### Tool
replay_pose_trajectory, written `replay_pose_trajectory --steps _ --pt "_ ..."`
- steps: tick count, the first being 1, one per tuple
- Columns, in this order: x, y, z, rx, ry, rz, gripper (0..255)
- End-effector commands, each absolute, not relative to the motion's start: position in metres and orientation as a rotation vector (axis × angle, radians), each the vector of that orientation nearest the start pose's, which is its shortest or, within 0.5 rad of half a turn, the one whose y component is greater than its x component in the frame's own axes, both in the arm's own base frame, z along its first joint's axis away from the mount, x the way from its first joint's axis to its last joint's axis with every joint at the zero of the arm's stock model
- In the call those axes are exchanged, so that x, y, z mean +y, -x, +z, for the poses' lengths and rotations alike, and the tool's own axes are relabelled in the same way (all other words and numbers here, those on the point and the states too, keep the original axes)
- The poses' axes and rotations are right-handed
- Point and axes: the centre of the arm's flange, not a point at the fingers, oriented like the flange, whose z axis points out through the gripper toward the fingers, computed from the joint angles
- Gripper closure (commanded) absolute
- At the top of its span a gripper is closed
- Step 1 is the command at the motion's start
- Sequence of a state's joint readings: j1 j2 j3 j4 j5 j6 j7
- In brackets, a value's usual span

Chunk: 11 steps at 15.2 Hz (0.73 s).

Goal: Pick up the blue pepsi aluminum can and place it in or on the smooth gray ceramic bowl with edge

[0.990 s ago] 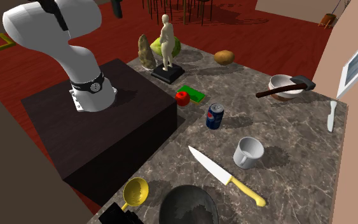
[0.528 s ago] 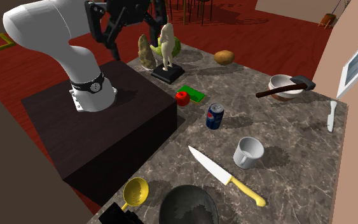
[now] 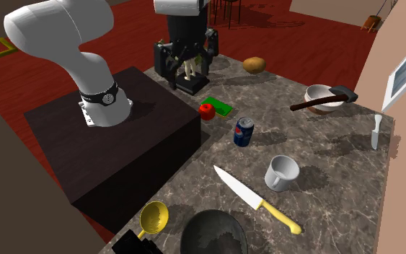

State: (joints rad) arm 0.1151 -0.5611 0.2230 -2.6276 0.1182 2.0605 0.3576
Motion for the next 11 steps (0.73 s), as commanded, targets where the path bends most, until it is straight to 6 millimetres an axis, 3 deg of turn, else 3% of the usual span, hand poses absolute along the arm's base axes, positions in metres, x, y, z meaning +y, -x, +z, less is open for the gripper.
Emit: replay_pose_trajectory --steps 1,11 --pt "0.142 -0.347 0.402 0.175 3.153 0.008 0" --pt "0.228 -0.366 0.304 0.176 3.148 -0.006 0"
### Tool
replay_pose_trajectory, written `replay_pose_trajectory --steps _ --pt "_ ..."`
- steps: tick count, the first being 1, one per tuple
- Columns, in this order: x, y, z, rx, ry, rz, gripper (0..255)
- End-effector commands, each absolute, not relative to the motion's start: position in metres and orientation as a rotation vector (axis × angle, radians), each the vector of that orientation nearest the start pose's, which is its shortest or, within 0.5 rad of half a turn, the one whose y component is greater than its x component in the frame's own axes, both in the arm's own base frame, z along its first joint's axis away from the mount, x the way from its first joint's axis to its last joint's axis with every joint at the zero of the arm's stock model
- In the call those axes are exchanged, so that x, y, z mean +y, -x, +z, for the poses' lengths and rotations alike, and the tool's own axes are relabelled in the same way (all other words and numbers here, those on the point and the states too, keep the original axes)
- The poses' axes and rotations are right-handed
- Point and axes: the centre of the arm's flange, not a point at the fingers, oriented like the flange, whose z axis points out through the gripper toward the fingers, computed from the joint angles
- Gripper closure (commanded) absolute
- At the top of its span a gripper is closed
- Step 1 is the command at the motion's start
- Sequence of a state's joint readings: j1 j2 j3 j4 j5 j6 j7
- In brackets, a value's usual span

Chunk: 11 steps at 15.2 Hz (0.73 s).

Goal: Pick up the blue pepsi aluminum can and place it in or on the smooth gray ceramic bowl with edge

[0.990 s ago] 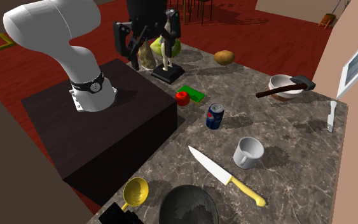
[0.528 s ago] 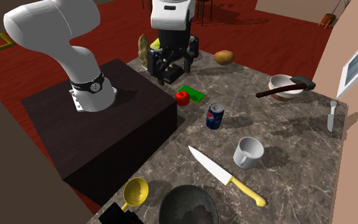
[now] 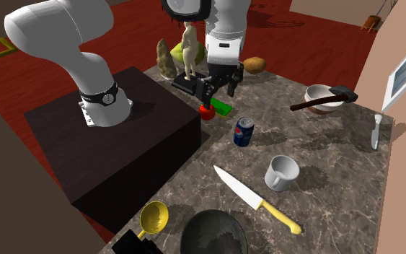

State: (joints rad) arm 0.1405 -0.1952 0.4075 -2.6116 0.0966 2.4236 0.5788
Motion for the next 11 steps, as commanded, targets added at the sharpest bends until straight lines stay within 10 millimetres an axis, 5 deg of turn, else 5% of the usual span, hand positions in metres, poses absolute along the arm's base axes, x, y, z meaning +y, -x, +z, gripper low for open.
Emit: replay_pose_trajectory --steps 1,11 --pt "0.237 -0.368 0.294 0.176 3.148 -0.008 0" --pt "0.323 -0.387 0.197 0.176 3.143 -0.021 0"
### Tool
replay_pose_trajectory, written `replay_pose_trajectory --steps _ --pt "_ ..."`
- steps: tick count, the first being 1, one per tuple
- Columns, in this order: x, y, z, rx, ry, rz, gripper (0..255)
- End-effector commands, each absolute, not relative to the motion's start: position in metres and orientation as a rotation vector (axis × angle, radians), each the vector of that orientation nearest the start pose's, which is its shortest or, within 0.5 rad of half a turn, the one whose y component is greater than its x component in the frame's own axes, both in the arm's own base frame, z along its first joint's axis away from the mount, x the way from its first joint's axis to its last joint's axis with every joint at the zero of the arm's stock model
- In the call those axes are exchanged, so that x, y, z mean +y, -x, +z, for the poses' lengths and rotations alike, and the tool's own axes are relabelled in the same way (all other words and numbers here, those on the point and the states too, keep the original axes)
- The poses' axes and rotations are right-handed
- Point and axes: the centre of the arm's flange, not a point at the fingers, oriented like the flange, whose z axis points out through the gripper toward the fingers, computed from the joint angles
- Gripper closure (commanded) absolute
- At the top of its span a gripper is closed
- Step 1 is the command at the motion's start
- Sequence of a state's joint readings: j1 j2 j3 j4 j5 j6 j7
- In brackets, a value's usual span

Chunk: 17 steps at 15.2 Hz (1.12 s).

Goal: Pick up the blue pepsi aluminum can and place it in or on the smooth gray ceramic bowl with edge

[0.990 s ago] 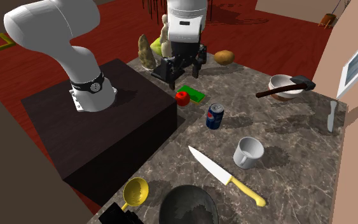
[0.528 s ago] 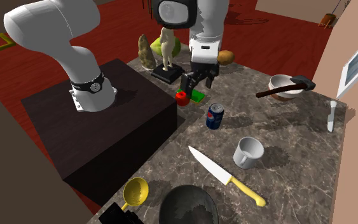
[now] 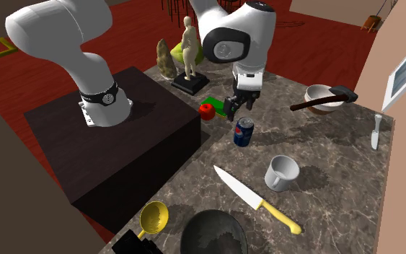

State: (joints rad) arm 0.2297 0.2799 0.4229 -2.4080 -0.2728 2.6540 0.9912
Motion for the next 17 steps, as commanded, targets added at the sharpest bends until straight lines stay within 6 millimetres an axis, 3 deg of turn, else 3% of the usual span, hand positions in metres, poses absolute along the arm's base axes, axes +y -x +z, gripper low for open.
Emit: replay_pose_trajectory --steps 1,9,17 --pt "0.331 -0.389 0.188 0.176 3.143 -0.023 0" --pt "0.331 -0.390 0.148 0.176 3.143 -0.023 0" --pt "0.331 -0.390 0.148 0.176 3.143 -0.023 0"
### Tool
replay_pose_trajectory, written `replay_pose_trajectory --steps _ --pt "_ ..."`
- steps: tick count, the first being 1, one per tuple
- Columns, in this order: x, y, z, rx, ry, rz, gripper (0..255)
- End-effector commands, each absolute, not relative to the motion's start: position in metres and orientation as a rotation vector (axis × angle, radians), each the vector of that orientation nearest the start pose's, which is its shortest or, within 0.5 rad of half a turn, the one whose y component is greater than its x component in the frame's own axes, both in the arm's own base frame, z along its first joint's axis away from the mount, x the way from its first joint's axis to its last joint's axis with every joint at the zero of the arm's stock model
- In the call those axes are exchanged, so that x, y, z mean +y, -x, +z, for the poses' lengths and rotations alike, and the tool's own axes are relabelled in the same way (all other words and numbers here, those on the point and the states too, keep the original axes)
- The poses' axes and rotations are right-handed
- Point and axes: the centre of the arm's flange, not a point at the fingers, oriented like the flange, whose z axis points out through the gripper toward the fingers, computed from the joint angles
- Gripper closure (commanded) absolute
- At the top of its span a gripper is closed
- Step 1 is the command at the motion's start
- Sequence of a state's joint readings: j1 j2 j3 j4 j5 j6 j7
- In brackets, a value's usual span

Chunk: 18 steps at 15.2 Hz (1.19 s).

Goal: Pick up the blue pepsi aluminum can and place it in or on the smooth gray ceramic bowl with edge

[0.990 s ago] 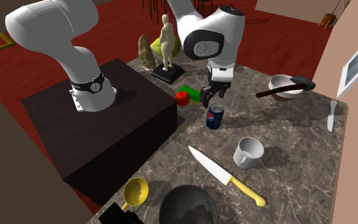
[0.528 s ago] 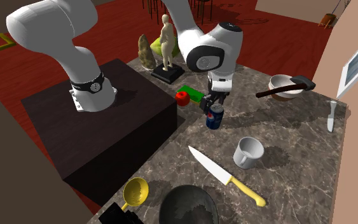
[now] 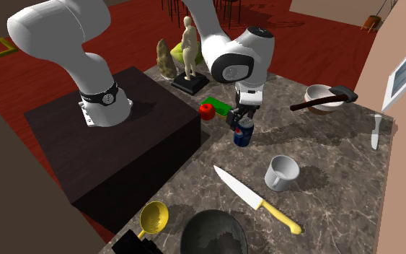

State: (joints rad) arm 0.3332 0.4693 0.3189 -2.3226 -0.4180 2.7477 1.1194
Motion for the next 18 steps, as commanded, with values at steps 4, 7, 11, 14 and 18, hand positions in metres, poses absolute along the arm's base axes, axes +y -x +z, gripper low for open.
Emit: replay_pose_trajectory --steps 4,7,11,14,18 --pt "0.331 -0.390 0.148 0.176 3.143 -0.023 255" --pt "0.331 -0.390 0.148 0.176 3.143 -0.023 255" --pt "0.331 -0.390 0.153 0.176 3.143 -0.023 255" --pt "0.331 -0.390 0.169 0.176 3.143 -0.023 255" --pt "0.331 -0.390 0.190 0.176 3.143 -0.023 255"
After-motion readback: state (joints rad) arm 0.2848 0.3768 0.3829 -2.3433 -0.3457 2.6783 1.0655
